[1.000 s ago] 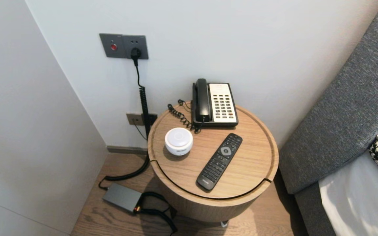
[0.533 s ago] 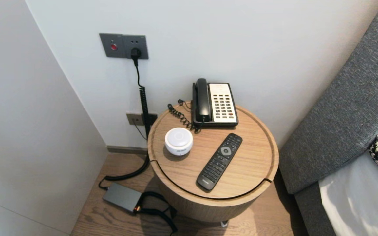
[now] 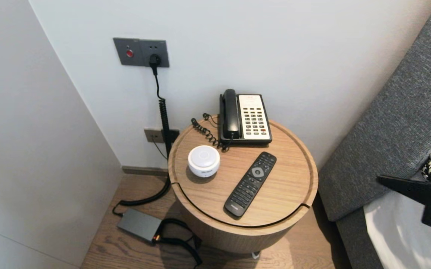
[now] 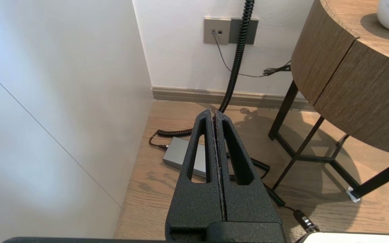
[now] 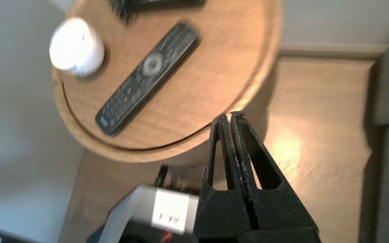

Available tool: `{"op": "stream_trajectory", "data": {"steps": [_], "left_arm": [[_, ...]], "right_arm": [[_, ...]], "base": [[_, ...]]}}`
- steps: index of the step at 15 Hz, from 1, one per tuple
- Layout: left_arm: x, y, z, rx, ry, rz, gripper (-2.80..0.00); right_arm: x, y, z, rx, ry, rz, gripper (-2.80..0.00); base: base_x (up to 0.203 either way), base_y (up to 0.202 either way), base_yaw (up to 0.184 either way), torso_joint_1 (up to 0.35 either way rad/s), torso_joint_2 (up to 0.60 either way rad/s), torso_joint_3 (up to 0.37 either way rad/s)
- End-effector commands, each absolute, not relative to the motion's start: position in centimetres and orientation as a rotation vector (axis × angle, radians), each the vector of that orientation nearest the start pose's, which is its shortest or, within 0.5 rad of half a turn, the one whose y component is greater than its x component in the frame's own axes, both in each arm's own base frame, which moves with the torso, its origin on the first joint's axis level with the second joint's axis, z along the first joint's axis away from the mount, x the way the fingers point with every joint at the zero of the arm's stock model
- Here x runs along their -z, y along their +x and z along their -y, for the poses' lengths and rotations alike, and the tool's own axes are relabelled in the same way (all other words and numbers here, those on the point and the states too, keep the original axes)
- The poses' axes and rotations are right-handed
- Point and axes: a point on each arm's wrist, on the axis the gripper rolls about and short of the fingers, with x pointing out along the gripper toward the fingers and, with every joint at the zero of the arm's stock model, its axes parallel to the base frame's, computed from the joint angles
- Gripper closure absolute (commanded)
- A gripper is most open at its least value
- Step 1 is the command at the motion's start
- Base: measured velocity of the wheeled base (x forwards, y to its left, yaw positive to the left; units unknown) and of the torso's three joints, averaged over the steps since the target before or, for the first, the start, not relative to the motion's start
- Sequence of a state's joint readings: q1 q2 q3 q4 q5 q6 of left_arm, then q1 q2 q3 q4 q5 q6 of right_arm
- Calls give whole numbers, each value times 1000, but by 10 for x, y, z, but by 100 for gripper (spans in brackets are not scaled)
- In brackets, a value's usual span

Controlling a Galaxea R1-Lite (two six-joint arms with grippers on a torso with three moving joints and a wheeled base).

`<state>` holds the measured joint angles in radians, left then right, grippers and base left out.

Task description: Open the nightstand drawer

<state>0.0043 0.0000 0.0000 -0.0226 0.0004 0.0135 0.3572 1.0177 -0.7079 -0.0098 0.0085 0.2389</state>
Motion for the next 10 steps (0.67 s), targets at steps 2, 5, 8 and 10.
{"op": "stream_trajectory", "data": {"steps": [2,5,8,10], "left_arm": [[-74,-22,0,-5,14,10,0],[-74,-22,0,-6,14,9,0],[-74,-22,0,-5,14,9,0],[-74,-22,0,-5,14,12,0]], "right_arm": [[-223,159,-93,-377,118,-469,0],[-217,173,-130,-423,111,-515,0],[-202,185,-156,-425,81,-574,0],[-198,190,-163,-426,80,-568,0]], "base": [[0,0,0,0,0,0],[0,0,0,0,0,0],[0,0,0,0,0,0],[0,0,0,0,0,0]]}}
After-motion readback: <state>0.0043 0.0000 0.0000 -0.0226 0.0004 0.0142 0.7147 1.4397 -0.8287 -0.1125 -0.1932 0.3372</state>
